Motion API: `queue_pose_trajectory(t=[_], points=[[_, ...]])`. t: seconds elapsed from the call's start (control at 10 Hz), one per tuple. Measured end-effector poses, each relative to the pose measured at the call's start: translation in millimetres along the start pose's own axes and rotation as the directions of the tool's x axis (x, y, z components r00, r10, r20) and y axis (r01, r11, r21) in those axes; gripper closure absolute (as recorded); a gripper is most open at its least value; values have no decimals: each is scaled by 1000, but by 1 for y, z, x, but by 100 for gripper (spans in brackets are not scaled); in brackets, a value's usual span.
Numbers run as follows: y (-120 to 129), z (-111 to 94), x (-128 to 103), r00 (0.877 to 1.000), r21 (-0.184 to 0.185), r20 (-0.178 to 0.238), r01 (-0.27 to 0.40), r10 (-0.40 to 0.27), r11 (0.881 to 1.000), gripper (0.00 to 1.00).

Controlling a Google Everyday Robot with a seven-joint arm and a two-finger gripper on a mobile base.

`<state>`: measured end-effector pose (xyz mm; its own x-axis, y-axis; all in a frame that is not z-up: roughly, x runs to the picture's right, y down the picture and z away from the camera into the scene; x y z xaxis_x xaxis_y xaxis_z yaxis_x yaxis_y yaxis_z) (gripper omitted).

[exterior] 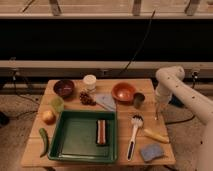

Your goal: Place fork in plastic cup

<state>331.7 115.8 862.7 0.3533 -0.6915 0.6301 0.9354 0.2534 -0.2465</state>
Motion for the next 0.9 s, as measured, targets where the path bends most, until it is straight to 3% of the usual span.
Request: queue_pose_trajectory(t=[0.3, 0.5, 0.9], points=[[7, -31, 6, 1000, 56, -8, -22, 22, 998, 100], [6, -63, 3, 1000, 105, -22, -11, 14, 994, 100], [-13, -130, -26, 996, 203, -37, 92, -86, 975, 100]])
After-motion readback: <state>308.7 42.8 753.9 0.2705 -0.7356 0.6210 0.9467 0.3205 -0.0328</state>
